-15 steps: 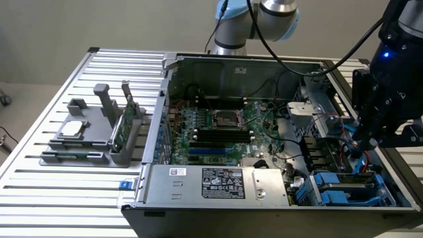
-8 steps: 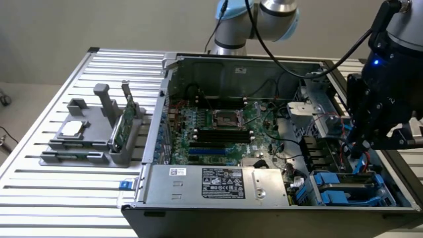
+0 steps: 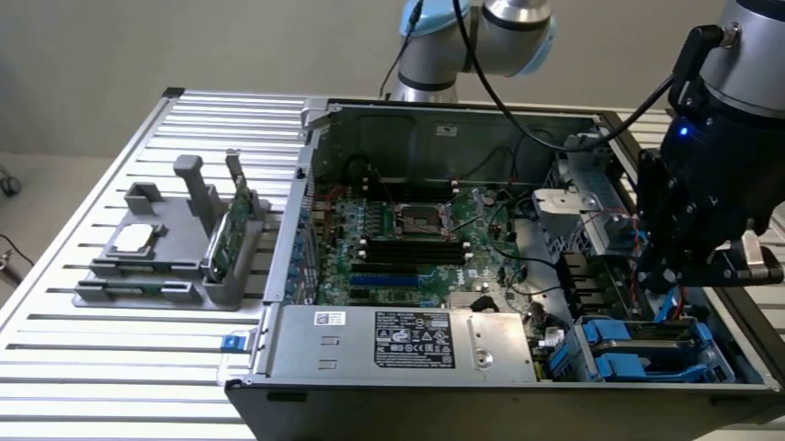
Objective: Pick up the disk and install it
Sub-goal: 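Insert the first disk wire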
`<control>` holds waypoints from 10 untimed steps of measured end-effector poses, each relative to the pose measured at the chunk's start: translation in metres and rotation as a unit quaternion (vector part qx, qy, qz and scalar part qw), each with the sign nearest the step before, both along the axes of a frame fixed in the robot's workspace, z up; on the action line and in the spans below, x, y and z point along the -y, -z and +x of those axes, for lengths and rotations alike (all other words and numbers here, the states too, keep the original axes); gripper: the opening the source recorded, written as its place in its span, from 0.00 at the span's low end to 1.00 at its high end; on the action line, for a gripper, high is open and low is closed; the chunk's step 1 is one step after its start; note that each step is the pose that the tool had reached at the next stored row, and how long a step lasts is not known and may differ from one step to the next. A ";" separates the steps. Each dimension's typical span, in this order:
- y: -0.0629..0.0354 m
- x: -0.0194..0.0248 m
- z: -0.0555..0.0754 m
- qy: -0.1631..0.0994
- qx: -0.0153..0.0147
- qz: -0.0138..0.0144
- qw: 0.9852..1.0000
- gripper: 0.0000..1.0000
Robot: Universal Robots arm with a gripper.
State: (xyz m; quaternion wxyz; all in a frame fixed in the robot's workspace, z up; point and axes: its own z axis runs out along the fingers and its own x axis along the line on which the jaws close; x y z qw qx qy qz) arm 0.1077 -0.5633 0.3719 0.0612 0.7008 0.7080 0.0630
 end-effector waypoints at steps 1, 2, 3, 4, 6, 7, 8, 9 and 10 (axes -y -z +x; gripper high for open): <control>0.0008 -0.0001 0.000 0.002 0.000 0.000 1.000 0.26; 0.0017 -0.0001 0.000 0.004 0.000 0.000 1.000 0.26; 0.0026 -0.0002 0.000 0.005 0.000 0.000 1.000 0.26; 0.0034 -0.0003 0.000 0.007 0.000 0.000 1.000 0.26; 0.0047 -0.0005 0.000 0.011 -0.001 0.000 1.000 0.26; 0.0052 -0.0006 0.000 0.012 -0.001 0.000 1.000 0.26; 0.0057 -0.0007 0.000 0.014 -0.001 0.000 1.000 0.26; 0.0061 -0.0008 0.000 0.015 -0.001 0.000 1.000 0.26; 0.0065 -0.0009 0.000 0.016 -0.002 0.000 1.000 0.24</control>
